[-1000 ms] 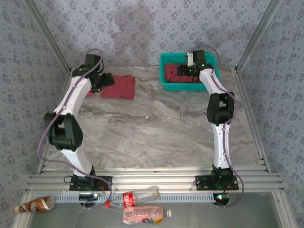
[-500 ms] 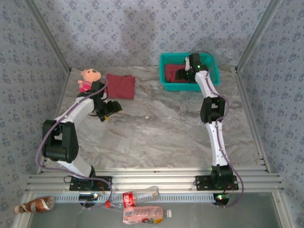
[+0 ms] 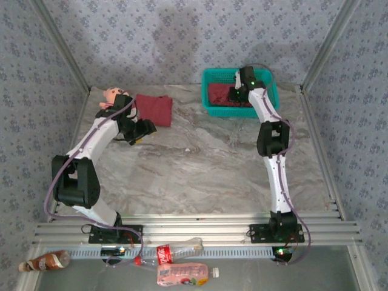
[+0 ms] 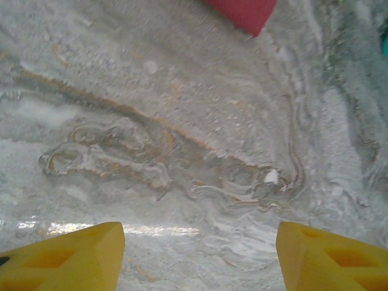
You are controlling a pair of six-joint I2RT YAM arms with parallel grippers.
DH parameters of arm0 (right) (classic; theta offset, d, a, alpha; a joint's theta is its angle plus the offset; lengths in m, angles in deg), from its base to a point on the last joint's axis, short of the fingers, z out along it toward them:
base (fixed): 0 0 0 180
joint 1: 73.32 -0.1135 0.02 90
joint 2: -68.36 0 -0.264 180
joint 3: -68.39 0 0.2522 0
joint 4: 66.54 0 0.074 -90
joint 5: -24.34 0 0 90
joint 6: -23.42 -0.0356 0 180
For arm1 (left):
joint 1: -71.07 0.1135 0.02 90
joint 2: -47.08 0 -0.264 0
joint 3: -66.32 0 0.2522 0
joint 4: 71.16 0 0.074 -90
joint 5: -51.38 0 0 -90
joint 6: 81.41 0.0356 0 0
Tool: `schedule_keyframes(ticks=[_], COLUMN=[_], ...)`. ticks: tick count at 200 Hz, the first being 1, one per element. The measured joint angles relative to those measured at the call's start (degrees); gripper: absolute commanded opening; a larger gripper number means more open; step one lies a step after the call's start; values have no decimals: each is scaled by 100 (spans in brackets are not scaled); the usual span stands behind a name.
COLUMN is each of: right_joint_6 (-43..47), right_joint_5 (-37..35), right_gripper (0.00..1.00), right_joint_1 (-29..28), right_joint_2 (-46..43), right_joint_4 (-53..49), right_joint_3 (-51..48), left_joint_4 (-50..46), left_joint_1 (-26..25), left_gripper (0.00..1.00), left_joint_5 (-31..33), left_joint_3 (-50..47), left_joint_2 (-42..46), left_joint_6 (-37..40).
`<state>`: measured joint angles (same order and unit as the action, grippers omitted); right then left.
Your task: Fold and stack the tank tops
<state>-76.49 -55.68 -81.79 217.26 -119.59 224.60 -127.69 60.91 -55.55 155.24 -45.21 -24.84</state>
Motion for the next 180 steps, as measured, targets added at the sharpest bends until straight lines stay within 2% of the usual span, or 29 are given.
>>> schedule_keyframes(ticks=[23,69,99,123,159,180], right_joint_6=[4,216,264,101,-400,-645], right_joint_5=[61,304,592,761,765,782], right_gripper=[0,0,0,0,1,14], right_joint_1=[-9,-184,-813,-1475,-2009,-2236], right_joint_2=[-1067,-3823,-5580,-6594,-7427,-7202], right_joint_4=[439,1154,1298,1220,1185,1478], right_joint_3=[-901,-2653,-3587,-4240,-6087,-7401], left_joint_4=[-76,-166,-256,-315,-356,-337], left_joint_1=[-13,-68,-197,-306,-459,-660], left_gripper=[67,68,68,68,68,68], left_joint_5=[-2,-142,-262,-284,-289,-286], left_joint_3=[225,741,1023,1204,752,37], left_joint_2=[0,50,328,662,1331,1668], left_joint_6=[13,-11,-70,-81,-258,-468])
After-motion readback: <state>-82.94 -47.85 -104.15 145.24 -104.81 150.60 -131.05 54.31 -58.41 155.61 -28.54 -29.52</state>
